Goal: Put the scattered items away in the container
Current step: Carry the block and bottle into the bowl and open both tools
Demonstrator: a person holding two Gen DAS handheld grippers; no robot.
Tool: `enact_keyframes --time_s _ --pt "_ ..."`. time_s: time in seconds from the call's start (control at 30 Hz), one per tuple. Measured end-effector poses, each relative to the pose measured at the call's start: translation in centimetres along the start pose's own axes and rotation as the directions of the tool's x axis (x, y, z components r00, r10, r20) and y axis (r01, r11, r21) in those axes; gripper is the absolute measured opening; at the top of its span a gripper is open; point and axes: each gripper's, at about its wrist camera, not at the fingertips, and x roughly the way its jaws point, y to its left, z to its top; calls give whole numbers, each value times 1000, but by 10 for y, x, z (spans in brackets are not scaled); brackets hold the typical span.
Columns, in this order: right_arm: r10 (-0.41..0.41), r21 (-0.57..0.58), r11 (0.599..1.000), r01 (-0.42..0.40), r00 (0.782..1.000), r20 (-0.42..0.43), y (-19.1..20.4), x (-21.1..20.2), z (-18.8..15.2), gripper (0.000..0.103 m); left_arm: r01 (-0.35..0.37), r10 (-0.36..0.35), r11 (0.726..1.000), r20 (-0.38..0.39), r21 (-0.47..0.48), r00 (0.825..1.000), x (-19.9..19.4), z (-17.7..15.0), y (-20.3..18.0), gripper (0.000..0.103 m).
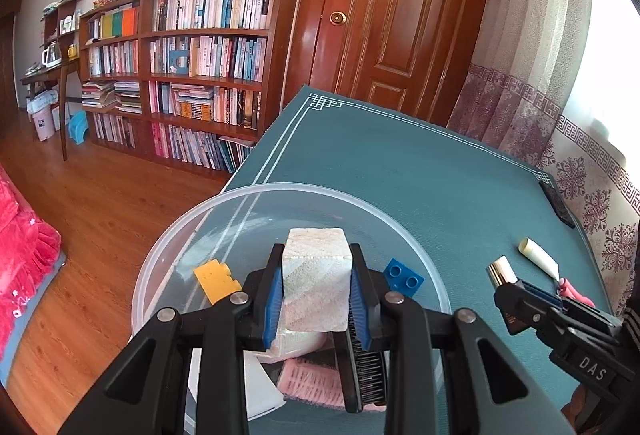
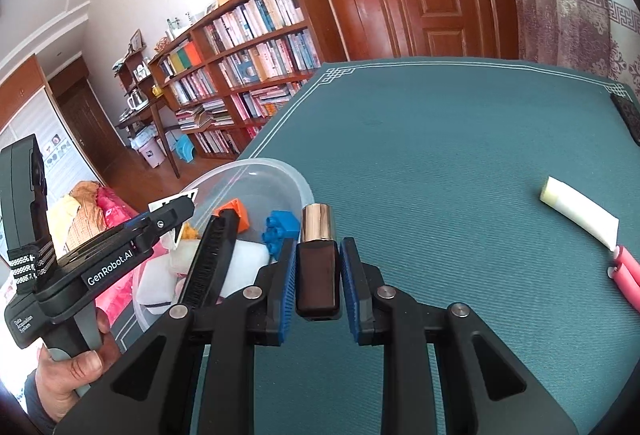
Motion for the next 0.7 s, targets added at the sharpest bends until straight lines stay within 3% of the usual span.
enact_keyframes --time_s 0.57,0.6,0.63,0.7 --pt "41 -86 995 -47 997 -66 55 39 0 24 41 -41 998 -4 -46 999 0 6 22 35" --pt "46 -85 995 -53 996 -75 57 41 0 24 45 -45 998 -4 -52 999 0 7 23 45" --pt "50 -81 995 -57 995 -85 57 43 0 24 48 -48 997 -1 -59 999 -1 7 24 61" --pt "56 -68 996 -63 994 -98 56 47 -1 24 47 -47 997 14 -69 999 -3 8 26 76"
